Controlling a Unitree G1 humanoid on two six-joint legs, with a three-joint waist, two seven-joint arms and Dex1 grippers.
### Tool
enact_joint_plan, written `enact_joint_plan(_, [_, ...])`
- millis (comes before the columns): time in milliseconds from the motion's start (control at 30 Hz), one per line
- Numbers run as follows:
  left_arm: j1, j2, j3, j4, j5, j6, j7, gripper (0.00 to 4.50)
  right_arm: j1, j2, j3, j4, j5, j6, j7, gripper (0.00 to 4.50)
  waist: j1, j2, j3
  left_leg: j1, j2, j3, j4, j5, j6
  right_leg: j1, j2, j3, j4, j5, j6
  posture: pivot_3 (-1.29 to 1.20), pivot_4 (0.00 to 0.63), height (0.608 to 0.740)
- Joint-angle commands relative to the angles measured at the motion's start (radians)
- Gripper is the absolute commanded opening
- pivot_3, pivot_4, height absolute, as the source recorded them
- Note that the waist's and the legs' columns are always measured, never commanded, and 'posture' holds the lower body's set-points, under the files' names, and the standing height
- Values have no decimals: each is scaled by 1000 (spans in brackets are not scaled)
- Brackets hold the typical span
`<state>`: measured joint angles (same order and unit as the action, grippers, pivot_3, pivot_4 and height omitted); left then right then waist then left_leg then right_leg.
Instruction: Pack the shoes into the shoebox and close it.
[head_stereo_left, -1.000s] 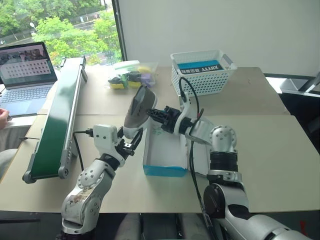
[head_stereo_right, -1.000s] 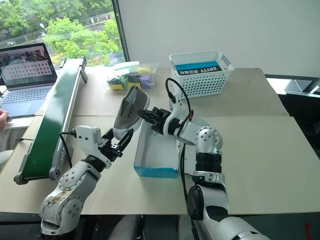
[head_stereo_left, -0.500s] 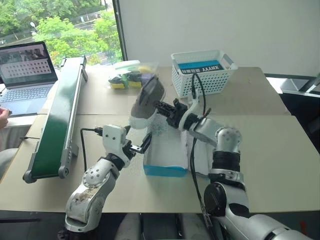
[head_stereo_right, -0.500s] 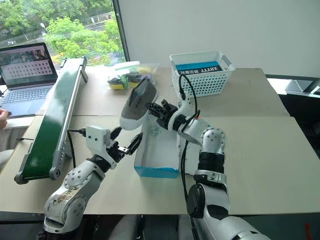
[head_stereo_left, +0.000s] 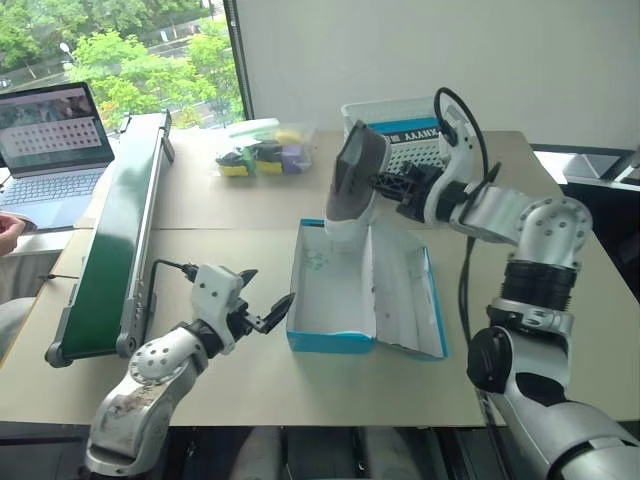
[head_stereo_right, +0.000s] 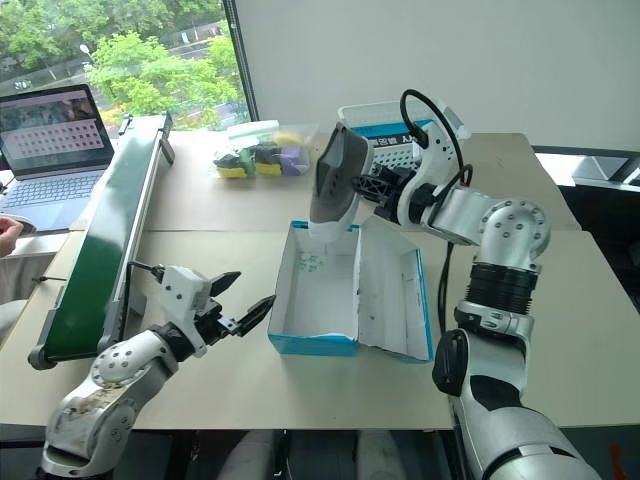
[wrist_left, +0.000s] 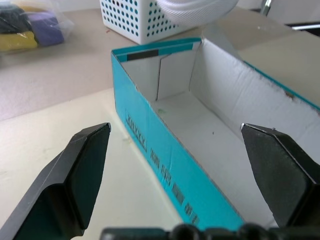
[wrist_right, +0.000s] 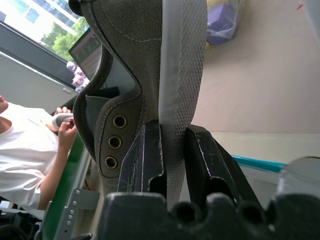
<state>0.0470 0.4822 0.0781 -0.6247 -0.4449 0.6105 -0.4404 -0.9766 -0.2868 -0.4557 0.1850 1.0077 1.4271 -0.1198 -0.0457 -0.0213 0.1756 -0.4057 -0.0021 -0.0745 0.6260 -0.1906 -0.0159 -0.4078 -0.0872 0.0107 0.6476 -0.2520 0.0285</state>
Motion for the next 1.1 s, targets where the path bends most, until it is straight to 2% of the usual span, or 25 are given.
enact_joint_plan(33, [9, 60, 93, -8, -42, -20, -66, 4466, -18, 59, -78, -93, 91, 176, -122, 220, -2, 1, 1, 0, 1, 0, 0, 0, 0, 0, 1, 0, 0, 0, -1, 0, 150, 739])
enact_joint_plan(167, [4, 73, 101, 10, -39, -26, -76, 4466, 48, 125, -56, -152, 169, 187, -259, 220, 2, 2, 1, 0, 1, 0, 0, 0, 0, 0, 1, 1, 0, 0, 0, 0, 150, 739])
enact_joint_plan(333, [-15, 62, 75, 8, -30, -18, -67, 4466, 146, 169, 1, -198, 128, 187, -409, 220, 12, 2, 1, -1, 0, 0, 0, 0, 0, 0, 1, 0, -1, 0, 0, 0, 150, 739])
enact_joint_plan(567, [-12, 54, 79, -5, -31, -13, -47, 4466, 164, 79, 128, -222, 108, 187, -436, 220, 0, 2, 2, 0, 0, 0, 0, 0, 0, 0, 1, 1, -1, 1, 0, 0, 150, 739])
enact_joint_plan(867, [8, 42, 74, -18, -24, -16, -22, 4466, 133, 93, 164, -196, 68, 187, -410, 220, 3, 2, 2, -1, 0, 1, 0, 0, 0, 0, 1, 2, -1, 1, 0, 0, 150, 739])
enact_joint_plan(933, [13, 41, 73, -21, -23, -16, -19, 4500, 131, 104, 156, -195, 54, 187, -411, 1195, 3, 2, 2, -1, 0, 1, 0, 0, 0, 0, 1, 2, -1, 1, 1, 0, 150, 739])
enact_joint_plan(1000, [17, 41, 74, -25, -23, -16, -15, 4500, 128, 116, 145, -195, 41, 187, -410, 1722, 3, 2, 2, -1, 0, 1, 0, 0, 0, 0, 1, 2, -1, 1, 1, 0, 150, 739])
enact_joint_plan(1100, [23, 43, 76, -29, -23, -16, -11, 4500, 113, 129, 137, -191, 21, 187, -400, 2840, 3, 2, 2, -1, 0, 1, 0, 0, 0, 0, 1, 2, -1, 1, 0, 0, 150, 739])
